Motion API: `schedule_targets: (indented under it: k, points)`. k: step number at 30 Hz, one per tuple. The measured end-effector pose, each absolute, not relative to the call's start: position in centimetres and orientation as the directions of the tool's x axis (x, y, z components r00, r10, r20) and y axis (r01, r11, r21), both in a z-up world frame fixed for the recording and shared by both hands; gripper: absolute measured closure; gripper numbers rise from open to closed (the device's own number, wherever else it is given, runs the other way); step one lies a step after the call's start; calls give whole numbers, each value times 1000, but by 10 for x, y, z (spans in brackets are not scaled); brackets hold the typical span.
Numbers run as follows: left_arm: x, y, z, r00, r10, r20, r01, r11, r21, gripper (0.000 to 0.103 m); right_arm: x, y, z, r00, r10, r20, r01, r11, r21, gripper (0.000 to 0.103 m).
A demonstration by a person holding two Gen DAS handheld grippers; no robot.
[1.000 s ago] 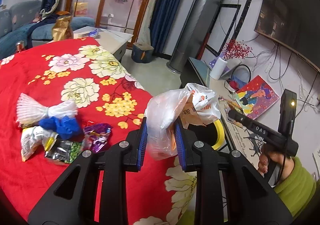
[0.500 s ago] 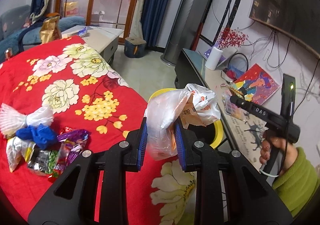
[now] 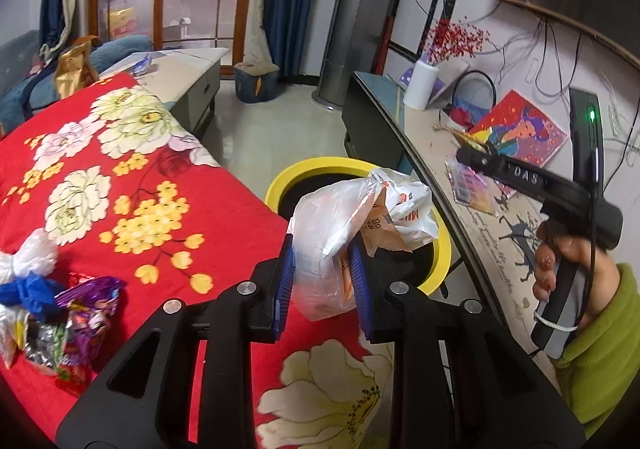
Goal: Collect trash
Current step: 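Carry the candy wrapper and white plastic bag over the bin with both tools, then open both tools to drop the wrapper and plastic bag into the bin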
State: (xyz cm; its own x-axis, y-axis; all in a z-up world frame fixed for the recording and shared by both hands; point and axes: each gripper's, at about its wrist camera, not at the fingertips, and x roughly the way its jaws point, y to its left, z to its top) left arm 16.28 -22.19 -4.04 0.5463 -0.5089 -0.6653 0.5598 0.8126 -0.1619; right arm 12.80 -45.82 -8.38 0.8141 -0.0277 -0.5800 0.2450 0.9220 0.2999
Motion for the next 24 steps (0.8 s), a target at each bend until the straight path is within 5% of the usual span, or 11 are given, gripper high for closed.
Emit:
schedule_targets:
  k: [10, 13, 18, 24]
  points:
    - [167, -252, -58, 503, -506, -701, 597, 790, -141, 81, 151, -465, -93, 799, 35, -600, 225, 908, 353, 70]
    - [170, -253, -60, 501, -521, -691, 601, 784, -156, 60, 154, -468, -96, 796, 39, -605, 238, 897, 372, 46]
    - [170, -243, -60, 507, -552, -662, 575, 789, -217, 27, 149, -468, -107, 788, 48, -614, 245, 890, 385, 35]
    - [168, -225, -53, 528, -561, -637, 528, 805, -271, 11, 136, -462, -116, 781, 26, -624, 267, 890, 371, 29]
